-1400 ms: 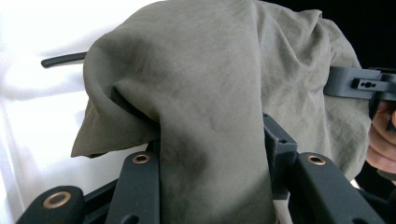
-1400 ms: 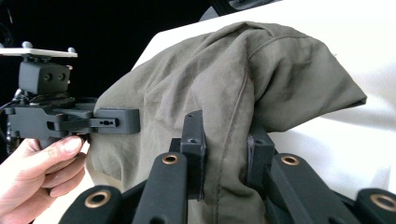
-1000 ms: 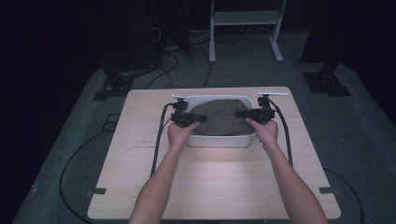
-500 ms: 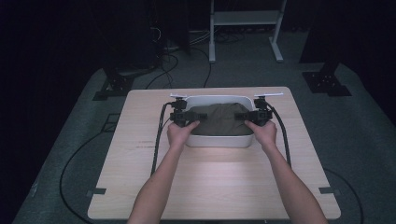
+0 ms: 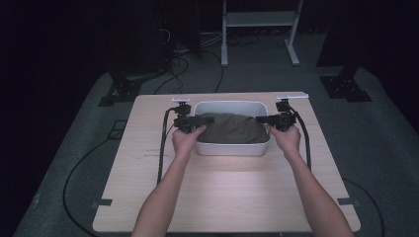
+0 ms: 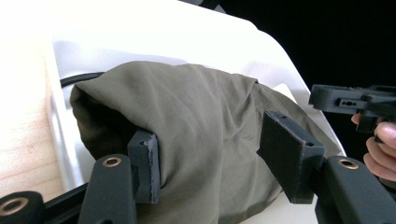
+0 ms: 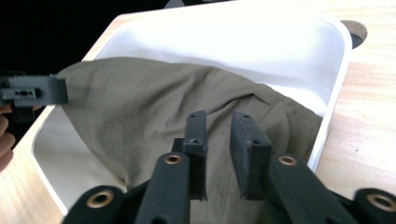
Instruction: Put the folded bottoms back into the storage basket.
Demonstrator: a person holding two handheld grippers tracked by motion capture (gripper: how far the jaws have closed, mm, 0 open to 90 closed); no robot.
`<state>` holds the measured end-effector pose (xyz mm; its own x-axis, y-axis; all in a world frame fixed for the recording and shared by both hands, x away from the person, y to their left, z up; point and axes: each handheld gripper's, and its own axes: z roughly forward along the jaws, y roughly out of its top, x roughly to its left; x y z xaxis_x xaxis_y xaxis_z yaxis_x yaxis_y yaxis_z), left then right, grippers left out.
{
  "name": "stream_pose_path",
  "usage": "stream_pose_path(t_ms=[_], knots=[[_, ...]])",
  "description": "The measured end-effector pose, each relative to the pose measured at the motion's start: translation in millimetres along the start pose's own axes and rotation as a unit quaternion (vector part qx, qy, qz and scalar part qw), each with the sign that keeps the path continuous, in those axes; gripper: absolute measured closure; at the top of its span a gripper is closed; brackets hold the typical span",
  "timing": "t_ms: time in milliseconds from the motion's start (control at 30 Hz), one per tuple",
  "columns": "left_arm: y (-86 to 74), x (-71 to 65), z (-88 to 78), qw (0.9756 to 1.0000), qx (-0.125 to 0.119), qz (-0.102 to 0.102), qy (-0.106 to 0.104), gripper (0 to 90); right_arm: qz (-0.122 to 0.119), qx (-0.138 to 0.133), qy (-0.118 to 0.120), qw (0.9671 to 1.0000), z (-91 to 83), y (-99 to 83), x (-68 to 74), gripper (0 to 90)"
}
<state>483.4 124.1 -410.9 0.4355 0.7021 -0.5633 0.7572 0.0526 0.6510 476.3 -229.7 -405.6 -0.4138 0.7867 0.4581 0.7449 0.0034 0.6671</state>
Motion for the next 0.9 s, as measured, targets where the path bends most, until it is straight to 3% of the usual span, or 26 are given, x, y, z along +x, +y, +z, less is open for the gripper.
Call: stream_pose_path(t_ms=[267,400,500,633,767,900], knots=[[2.6,2.0,-9.3,0.9999,-0.015,-0.005,-0.003,42.2,-0.019,0.034,-0.004,0.9992,12.9,-3.7,6.8,84.9],[3.4,6.3,-15.3,0.9998,-0.019,-0.007,-0.004,42.2,-0.019,0.046,-0.01,0.9987,15.2,-4.4,5.8,86.3],[3.9,7.0,-18.3,0.9997,-0.023,-0.01,-0.008,42.9,-0.006,0.072,-0.024,0.9971,17.8,-5.9,0.1,86.1],[5.7,6.7,-21.4,0.9987,-0.038,-0.024,-0.023,43.1,-0.006,0.076,-0.022,0.9968,18.0,-7.0,-0.1,86.1],[7.2,7.9,-25.3,0.9981,-0.046,-0.028,-0.028,43.4,-0.008,0.063,-0.01,0.9979,16.0,-5.5,4.6,86.4],[10.0,8.0,-32.4,0.9959,-0.068,-0.037,-0.047,46.0,-0.011,0.054,-0.007,0.9985,13.2,-2.8,7.6,86.4]])
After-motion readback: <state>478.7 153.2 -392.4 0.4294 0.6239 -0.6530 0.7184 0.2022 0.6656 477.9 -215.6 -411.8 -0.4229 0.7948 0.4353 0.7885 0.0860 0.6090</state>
